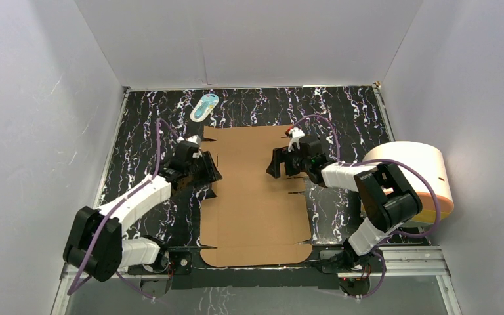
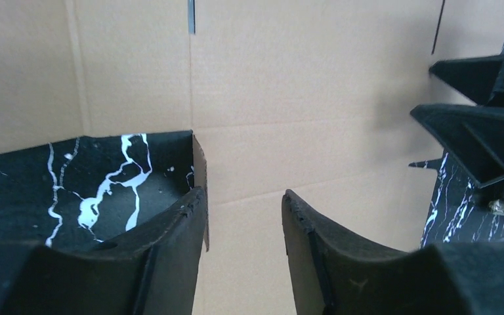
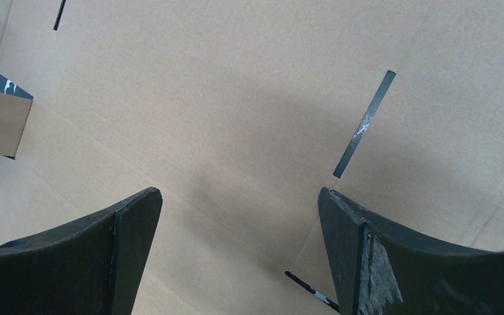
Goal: Fold the paper box
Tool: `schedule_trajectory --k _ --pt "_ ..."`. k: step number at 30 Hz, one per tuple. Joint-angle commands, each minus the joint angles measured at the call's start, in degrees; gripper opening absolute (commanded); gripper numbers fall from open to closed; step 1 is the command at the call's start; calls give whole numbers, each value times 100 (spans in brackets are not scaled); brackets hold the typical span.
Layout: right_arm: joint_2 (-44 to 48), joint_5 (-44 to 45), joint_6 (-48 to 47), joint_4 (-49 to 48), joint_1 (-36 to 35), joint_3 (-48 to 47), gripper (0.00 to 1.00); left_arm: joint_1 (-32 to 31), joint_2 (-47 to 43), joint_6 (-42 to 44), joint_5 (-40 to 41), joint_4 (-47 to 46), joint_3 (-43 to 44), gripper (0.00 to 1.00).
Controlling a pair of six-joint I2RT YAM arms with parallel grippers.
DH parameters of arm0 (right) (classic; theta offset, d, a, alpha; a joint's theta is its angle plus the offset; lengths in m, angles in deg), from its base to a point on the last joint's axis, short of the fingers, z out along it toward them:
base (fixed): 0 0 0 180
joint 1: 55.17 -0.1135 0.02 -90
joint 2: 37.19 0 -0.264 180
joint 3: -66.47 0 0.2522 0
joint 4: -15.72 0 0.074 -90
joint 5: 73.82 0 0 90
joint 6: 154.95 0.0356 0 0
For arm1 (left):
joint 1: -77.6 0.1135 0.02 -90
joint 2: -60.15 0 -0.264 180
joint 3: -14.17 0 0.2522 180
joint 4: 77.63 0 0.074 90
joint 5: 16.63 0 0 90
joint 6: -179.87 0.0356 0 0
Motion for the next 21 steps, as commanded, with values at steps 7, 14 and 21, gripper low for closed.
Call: schedule_trajectory --k 7,14,21 --pt "426 82 -68 1124 -16 -1126 99 65 121 489 636 425 1148 56" --pt "305 267 -150 1645 345 -1823 99 300 1125 630 51 110 2006 70" --pt "-311 77 69 1727 1025 -2573 99 431 2524 771 -512 -143 2947 76"
